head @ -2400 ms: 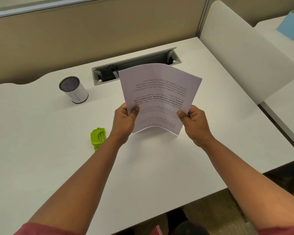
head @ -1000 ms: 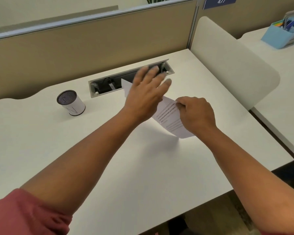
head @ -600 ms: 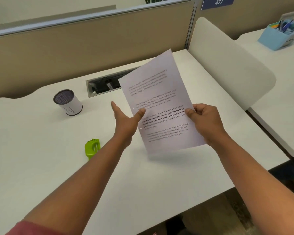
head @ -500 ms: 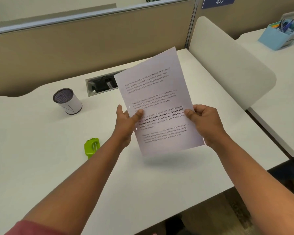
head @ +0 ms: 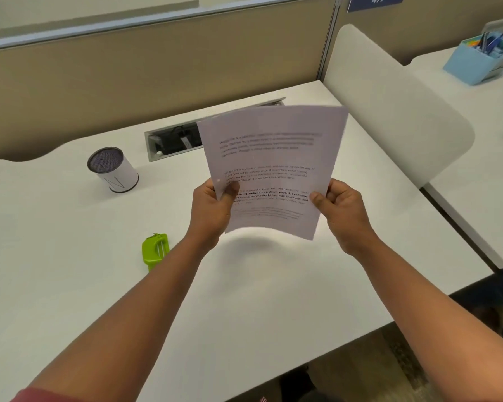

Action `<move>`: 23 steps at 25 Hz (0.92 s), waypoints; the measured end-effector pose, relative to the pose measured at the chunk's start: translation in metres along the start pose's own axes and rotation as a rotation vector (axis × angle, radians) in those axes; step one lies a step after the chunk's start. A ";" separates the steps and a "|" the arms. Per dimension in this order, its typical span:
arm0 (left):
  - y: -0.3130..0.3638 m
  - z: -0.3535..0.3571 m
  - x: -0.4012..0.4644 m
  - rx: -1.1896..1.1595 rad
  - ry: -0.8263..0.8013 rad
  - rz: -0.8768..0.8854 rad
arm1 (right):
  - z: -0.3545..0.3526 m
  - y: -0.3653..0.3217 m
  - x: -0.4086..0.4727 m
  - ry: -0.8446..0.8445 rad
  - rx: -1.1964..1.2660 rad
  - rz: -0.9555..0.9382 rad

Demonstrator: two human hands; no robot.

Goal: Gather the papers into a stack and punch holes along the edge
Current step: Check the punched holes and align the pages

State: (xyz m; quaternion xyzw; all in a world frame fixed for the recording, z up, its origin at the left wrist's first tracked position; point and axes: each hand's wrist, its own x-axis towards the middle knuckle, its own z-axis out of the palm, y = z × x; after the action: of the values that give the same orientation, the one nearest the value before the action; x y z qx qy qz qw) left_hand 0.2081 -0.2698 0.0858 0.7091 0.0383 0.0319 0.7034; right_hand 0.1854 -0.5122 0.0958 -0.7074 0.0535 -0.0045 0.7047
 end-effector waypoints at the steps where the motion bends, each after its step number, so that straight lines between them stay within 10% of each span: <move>1: -0.001 0.001 -0.002 0.004 -0.002 0.019 | 0.003 0.000 0.001 0.000 0.015 -0.017; 23: -0.029 0.076 0.030 -0.119 -0.046 -0.312 | -0.057 0.015 0.055 0.228 -0.033 0.080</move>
State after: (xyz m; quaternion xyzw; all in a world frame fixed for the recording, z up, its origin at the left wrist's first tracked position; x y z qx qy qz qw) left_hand 0.2454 -0.3421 0.0561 0.6523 0.1299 -0.0915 0.7411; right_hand 0.2342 -0.5731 0.0770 -0.7111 0.1615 -0.0560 0.6820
